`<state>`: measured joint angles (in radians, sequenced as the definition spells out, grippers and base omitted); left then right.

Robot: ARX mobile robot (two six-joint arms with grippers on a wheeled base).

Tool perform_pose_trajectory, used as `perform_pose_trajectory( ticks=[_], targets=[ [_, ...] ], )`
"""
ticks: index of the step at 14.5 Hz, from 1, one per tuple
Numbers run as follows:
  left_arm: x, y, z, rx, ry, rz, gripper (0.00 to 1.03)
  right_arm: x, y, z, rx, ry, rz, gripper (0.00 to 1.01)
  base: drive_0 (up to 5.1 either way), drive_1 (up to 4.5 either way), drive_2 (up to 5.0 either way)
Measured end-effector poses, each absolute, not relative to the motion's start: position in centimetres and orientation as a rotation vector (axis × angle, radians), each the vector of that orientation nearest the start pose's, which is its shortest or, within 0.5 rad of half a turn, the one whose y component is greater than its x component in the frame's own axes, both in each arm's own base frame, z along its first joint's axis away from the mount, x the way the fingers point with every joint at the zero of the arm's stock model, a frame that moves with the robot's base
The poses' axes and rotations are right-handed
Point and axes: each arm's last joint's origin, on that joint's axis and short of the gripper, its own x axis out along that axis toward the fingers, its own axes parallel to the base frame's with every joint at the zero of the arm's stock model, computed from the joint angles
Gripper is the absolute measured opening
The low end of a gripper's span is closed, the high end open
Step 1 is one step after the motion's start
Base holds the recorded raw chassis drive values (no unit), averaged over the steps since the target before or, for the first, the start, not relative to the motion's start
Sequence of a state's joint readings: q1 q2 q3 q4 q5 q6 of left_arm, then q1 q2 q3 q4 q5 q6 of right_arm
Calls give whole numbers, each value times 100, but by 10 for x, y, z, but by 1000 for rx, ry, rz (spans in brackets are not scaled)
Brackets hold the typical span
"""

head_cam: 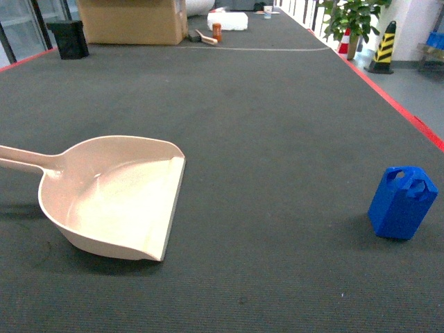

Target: Place part in tray to right shelf

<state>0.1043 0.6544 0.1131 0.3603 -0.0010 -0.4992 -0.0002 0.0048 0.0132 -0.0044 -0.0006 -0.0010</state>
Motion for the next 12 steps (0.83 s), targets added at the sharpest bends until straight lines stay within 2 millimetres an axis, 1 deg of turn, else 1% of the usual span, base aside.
perform_pose_trajectory(
  ticks=[1, 3, 4, 7, 8, 9, 10, 12],
  targets=[
    [167, 26, 171, -590, 137, 149, 98, 97, 0, 167, -1, -4, 0, 98, 0, 0, 0],
    [206, 40, 163, -648, 149, 155, 98, 97, 0, 167, -1, -4, 0, 98, 0, 0, 0],
    [219, 45, 157, -667, 165, 152, 98, 97, 0, 167, -1, -4, 0, 98, 0, 0, 0],
    [263, 62, 129, -761, 260, 171, 98, 97, 0, 167, -1, -4, 0, 98, 0, 0, 0],
    [277, 66, 122, -787, 280, 180, 98, 97, 0, 167, -1, -4, 0, 98, 0, 0, 0],
    [285, 67, 119, -799, 290, 182, 98, 97, 0, 167, -1, -4, 0, 98, 0, 0, 0],
    [299, 67, 119, -799, 297, 169, 98, 97, 0, 167, -1, -4, 0, 98, 0, 0, 0],
    [311, 69, 119, -813, 280, 162, 98, 97, 0, 167, -1, -4, 0, 98, 0, 0, 0]
  ],
)
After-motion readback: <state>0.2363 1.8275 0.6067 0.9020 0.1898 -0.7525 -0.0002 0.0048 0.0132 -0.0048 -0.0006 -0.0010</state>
